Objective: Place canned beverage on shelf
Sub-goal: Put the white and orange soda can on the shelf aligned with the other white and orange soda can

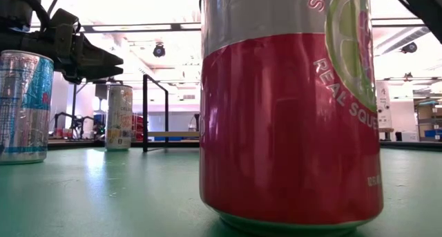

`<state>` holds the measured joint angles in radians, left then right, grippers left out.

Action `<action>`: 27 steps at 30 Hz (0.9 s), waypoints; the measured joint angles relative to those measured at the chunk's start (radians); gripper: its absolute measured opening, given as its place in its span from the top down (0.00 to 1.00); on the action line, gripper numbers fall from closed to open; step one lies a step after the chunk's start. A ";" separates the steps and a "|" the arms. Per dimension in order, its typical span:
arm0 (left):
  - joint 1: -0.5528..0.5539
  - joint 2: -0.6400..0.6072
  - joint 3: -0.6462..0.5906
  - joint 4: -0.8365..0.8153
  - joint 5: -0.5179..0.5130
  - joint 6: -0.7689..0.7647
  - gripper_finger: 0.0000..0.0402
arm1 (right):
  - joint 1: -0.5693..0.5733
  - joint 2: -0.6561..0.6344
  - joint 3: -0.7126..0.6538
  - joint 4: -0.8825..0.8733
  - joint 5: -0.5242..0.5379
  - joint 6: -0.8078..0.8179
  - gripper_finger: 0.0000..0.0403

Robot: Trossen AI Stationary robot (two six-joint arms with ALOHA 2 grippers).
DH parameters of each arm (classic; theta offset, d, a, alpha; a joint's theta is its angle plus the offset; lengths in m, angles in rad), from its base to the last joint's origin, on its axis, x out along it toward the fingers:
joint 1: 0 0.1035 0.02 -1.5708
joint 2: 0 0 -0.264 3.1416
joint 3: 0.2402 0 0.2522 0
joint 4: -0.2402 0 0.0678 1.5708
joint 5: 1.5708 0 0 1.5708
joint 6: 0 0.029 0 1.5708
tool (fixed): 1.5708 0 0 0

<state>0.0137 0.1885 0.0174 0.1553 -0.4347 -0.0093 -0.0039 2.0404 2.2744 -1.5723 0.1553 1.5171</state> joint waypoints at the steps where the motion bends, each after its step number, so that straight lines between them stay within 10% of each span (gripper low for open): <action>1: 0.000 0.000 0.000 0.000 0.000 0.000 0.17 | 0.026 -0.002 -0.001 0.001 0.002 0.022 0.06; 27: 0.000 0.000 0.000 0.000 0.000 0.000 0.17 | 0.537 0.081 -0.036 0.187 0.001 0.487 0.06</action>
<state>0.0136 0.1886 0.0175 0.1555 -0.4347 -0.0093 0.5334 2.1215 2.2386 -1.3856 0.1562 2.0042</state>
